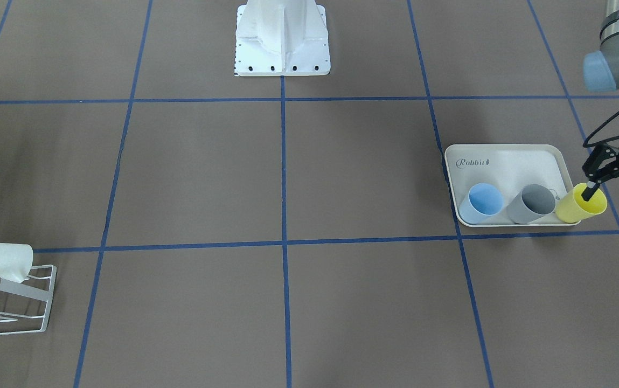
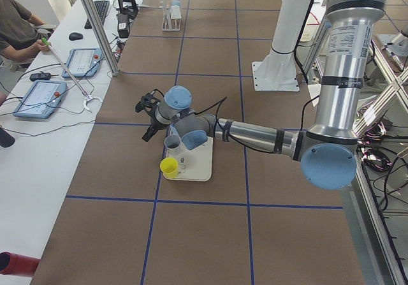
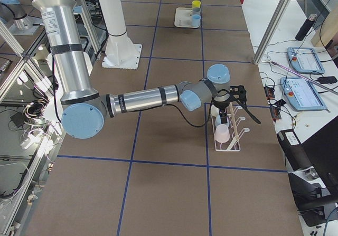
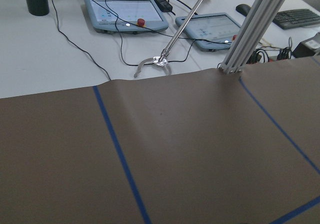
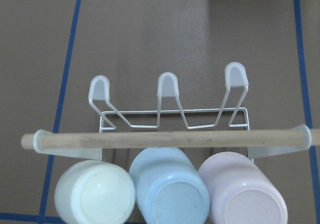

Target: Transfer IKEA cup to right arm and place on rack

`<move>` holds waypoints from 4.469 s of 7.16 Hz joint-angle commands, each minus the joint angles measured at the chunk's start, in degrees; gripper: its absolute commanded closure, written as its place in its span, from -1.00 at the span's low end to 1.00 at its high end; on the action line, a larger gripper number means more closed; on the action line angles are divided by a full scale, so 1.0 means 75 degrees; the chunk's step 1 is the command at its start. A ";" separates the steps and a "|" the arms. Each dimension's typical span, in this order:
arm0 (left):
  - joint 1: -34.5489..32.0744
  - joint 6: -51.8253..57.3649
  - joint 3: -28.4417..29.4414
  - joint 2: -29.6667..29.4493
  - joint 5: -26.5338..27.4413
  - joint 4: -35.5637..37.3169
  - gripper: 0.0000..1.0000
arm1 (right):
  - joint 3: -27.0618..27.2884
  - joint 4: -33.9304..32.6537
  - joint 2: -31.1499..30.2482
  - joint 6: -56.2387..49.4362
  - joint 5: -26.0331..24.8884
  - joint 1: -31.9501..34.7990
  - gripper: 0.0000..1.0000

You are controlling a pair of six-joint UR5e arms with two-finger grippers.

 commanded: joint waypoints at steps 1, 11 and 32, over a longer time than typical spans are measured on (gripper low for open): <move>-0.0133 0.1156 0.0086 0.0080 -0.0116 0.1875 -0.70 | 0.0799 -0.0001 -0.0563 -0.0030 0.0066 -0.0018 -1.00; -0.0040 0.1157 0.1177 -0.0458 -0.0866 0.3602 -0.50 | 0.1189 0.0081 -0.0869 0.0064 0.0710 -0.0030 -1.00; 0.0201 -0.3952 -0.3007 -0.1466 -0.3067 0.3440 1.00 | 0.2514 0.1955 -0.0800 0.4116 0.0957 -0.0869 -1.00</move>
